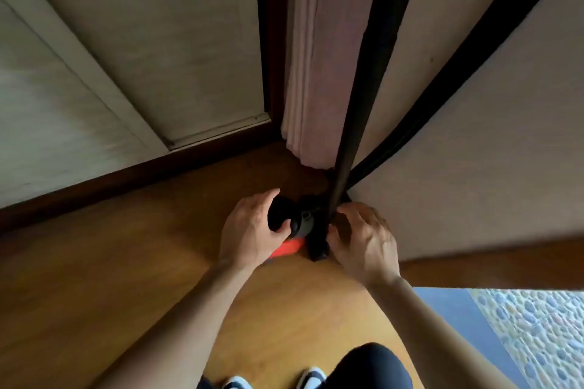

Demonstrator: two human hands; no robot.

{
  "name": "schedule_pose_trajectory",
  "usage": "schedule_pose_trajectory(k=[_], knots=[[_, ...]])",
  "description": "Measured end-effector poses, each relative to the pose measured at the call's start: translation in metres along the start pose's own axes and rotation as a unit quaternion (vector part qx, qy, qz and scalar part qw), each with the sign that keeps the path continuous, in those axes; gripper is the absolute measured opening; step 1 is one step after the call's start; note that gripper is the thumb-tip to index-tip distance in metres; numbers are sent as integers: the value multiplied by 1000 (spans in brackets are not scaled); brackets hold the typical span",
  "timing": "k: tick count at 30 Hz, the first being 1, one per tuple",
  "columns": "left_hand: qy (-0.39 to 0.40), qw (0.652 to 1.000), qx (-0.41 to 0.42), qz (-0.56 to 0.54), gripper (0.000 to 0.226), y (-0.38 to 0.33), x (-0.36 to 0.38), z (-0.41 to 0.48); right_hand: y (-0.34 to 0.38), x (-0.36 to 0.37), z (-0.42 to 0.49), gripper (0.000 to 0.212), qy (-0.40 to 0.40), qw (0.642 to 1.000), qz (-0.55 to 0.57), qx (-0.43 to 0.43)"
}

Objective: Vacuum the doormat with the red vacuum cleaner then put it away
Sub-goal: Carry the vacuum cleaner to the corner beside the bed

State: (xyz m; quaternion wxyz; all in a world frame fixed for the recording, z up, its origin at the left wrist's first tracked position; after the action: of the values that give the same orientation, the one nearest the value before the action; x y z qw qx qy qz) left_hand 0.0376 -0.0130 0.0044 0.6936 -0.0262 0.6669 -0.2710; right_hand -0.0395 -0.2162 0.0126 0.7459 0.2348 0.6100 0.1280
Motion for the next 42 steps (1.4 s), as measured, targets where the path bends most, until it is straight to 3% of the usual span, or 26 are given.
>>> schedule_pose_trajectory(k=[3,7,13,20,27,34,42], knots=[[0,1000,-1,-2,61,23,58,23,-33,34,12,31,-104,994,19,17],[20,1000,23,0,59,49,134,43,-72,76,35,50,-154,985,54,47],[17,999,30,-38,57,76,196,45,-92,110,72,48,-139,961,231,65],[35,992,-29,-119,34,101,220,55,-103,129,103,13,-129,907,396,70],[141,986,-14,-90,30,106,226,70,-105,144,112,27,-162,864,475,35],[258,938,-17,-233,17,109,231,65,-99,147,105,30,-160,854,493,36],[236,957,-10,-169,31,108,224,61,-94,144,95,30,-169,856,485,52]])
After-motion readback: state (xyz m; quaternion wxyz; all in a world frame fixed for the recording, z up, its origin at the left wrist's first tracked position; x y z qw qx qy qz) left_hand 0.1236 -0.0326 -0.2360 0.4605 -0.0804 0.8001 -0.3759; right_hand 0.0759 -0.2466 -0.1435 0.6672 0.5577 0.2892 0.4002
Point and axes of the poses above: each hand's wrist, its own z-axis towards the middle knuckle, its own x-axis out of the palm, y = z × x, the point moved 4 cm from there along z, towards the middle knuckle, and after that the axes turned 6 degrees about z, right-handed, at the moved point
